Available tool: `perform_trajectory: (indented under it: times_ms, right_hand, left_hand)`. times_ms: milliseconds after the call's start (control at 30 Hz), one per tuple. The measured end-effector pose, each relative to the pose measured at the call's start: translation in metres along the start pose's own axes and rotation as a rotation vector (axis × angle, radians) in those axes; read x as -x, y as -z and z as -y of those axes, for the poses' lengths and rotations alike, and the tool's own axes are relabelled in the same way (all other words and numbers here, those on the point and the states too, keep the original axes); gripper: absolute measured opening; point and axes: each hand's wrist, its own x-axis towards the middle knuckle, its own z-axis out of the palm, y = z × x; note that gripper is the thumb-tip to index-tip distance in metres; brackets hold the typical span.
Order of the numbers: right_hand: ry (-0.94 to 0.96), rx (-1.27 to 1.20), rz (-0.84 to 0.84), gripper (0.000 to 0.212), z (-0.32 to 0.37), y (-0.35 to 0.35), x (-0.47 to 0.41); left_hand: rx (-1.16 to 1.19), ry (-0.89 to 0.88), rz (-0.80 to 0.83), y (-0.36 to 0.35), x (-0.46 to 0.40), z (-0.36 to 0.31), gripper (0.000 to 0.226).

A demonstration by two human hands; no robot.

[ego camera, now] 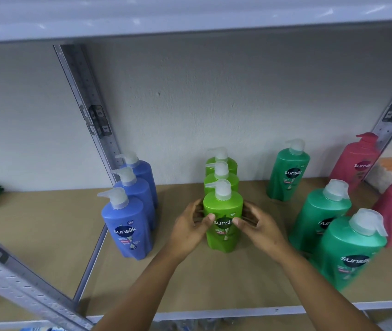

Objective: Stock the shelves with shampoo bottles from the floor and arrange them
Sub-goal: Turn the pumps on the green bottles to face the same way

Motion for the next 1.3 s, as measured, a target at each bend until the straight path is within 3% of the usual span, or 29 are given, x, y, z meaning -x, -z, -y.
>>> perform_trajectory:
  times_ms: [200, 467, 800, 1100, 1300]
  right_hand:
    - [0.114, 0.132, -0.121, 0.034, 0.044, 0.016, -0.036]
    - [0.130, 0.289, 0.032, 0.036, 0.075, 0.004, -0.087]
    - [0.109, 0.279, 0.025, 0.028, 0.076, 0.003, -0.086]
    - [0.096, 0.294, 0.041, 0.033, 0.078, 0.004, -0.084]
    - [0.112, 0.376, 0.009, 0.035, 0.085, 0.014, -0.067]
  left_hand:
    - [-0.004, -0.002, -0.206, 0.022, -0.035, -0.029, 0.023]
    - [-0.166, -0.005, -0.134, 0.023, -0.088, -0.049, 0.023]
    - [-0.061, 0.027, -0.121, 0.015, -0.092, -0.047, 0.015]
    - [-0.102, 0.039, -0.123, 0.016, -0.089, -0.052, 0.015]
    - [-0.199, 0.005, -0.094, 0.023, -0.080, -0.066, 0.029]
